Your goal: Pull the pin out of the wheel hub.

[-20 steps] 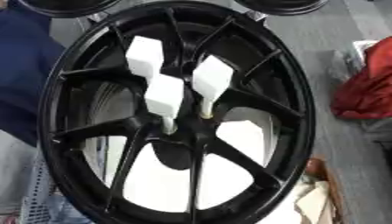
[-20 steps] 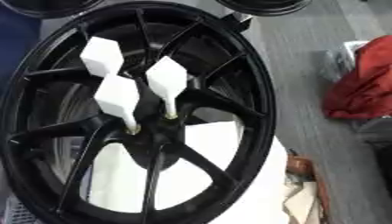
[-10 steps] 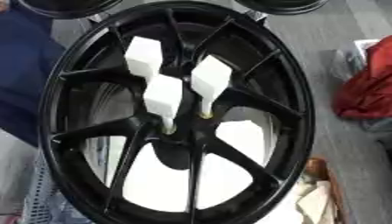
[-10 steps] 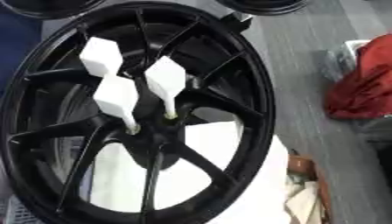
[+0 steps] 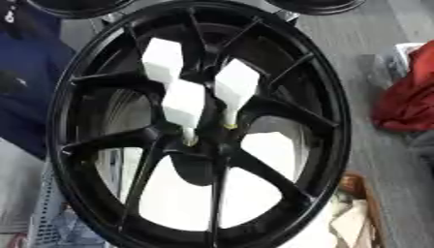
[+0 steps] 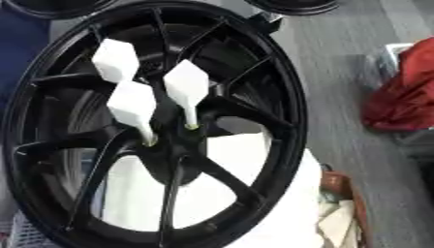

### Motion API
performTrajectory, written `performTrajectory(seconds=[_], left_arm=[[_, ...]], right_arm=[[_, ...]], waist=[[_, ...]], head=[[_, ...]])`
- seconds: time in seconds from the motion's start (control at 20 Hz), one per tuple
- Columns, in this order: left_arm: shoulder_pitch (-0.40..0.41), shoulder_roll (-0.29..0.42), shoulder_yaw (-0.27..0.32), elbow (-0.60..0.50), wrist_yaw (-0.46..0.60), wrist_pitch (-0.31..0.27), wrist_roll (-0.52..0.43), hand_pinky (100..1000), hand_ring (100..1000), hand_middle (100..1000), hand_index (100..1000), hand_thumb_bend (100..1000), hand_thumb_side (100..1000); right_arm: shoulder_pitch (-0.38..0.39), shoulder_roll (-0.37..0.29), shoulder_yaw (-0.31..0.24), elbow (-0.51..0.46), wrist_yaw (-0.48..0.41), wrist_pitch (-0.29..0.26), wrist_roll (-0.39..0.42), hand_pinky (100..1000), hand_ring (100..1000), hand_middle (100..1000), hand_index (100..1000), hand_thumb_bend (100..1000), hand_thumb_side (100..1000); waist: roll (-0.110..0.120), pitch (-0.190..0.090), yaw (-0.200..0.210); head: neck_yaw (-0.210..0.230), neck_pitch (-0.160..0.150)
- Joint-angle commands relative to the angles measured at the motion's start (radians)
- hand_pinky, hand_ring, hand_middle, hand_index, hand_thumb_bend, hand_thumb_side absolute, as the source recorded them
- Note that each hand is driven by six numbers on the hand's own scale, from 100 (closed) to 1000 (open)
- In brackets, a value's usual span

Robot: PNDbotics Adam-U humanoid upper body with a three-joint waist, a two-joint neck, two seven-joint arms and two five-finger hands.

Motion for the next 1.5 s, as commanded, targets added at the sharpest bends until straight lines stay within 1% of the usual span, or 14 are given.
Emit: performTrajectory(seconds=[0.05, 0.3, 0.65, 0.7, 0.8, 0.9, 1.05, 1.15, 1.3, 1.5], left_arm=[[-0.039, -0.02, -0.018, 0.033, -0.027, -0.021, 0.001, 846, 833, 832, 889, 570, 789], [-0.075, -0.065, -0.027, 0.081, -0.057, -0.041, 0.001, 844, 833, 833, 889, 573, 790], [-0.132, -0.125, -0.023, 0.132, -0.052, -0.053, 0.001, 846, 837, 846, 903, 578, 768], [-0.138, -0.131, -0.023, 0.135, -0.051, -0.056, 0.001, 847, 838, 846, 906, 576, 715], [-0.148, -0.142, -0.02, 0.14, -0.043, -0.061, 0.001, 843, 835, 843, 906, 568, 671], [-0.157, -0.151, -0.011, 0.14, -0.03, -0.06, 0.001, 840, 829, 832, 900, 573, 633], [-0.172, -0.168, -0.003, 0.14, -0.002, -0.04, 0.001, 836, 825, 824, 894, 581, 631], [-0.184, -0.182, -0.01, 0.141, 0.003, -0.03, 0.001, 835, 825, 824, 892, 572, 637], [-0.197, -0.201, -0.024, 0.149, 0.003, -0.025, 0.001, 834, 824, 823, 888, 565, 641], [-0.209, -0.219, -0.024, 0.163, -0.005, -0.023, 0.001, 833, 825, 828, 884, 555, 642]], right_arm=[[-0.02, -0.02, -0.007, 0.0, 0.008, -0.003, 0.005, 849, 792, 697, 774, 100, 433], [-0.023, -0.015, -0.005, 0.004, 0.009, -0.005, 0.006, 849, 792, 697, 774, 100, 435], [-0.029, -0.006, 0.001, 0.008, 0.01, -0.008, 0.01, 850, 792, 697, 774, 100, 426], [-0.03, -0.006, 0.002, 0.009, 0.01, -0.009, 0.011, 850, 792, 697, 774, 100, 437], [-0.031, -0.004, 0.003, 0.01, 0.01, -0.009, 0.011, 850, 792, 697, 774, 100, 428], [-0.032, -0.002, 0.003, 0.013, 0.009, -0.009, 0.011, 850, 792, 697, 774, 100, 438], [-0.036, 0.002, 0.003, 0.018, 0.008, -0.01, 0.01, 850, 791, 696, 774, 100, 439], [-0.04, 0.005, 0.005, 0.019, 0.008, -0.011, 0.01, 850, 791, 696, 773, 100, 439], [-0.045, 0.009, 0.007, 0.02, 0.009, -0.013, 0.012, 850, 791, 696, 773, 100, 439], [-0.048, 0.014, 0.009, 0.024, 0.011, -0.013, 0.013, 850, 791, 695, 773, 100, 441]], waist=[[0.0, -0.038, -0.002], [0.001, -0.038, -0.004], [0.003, -0.038, -0.009], [0.004, -0.037, -0.01], [0.005, -0.036, -0.012], [0.005, -0.035, -0.014], [0.005, -0.034, -0.016], [0.006, -0.034, -0.019], [0.006, -0.032, -0.024], [0.007, -0.03, -0.027]], head=[[0.001, 0.001], [0.004, -0.001], [0.02, -0.004], [0.022, -0.005], [0.025, -0.006], [0.027, -0.007], [0.03, -0.009], [0.033, -0.009], [0.037, -0.009], [0.039, -0.014]])
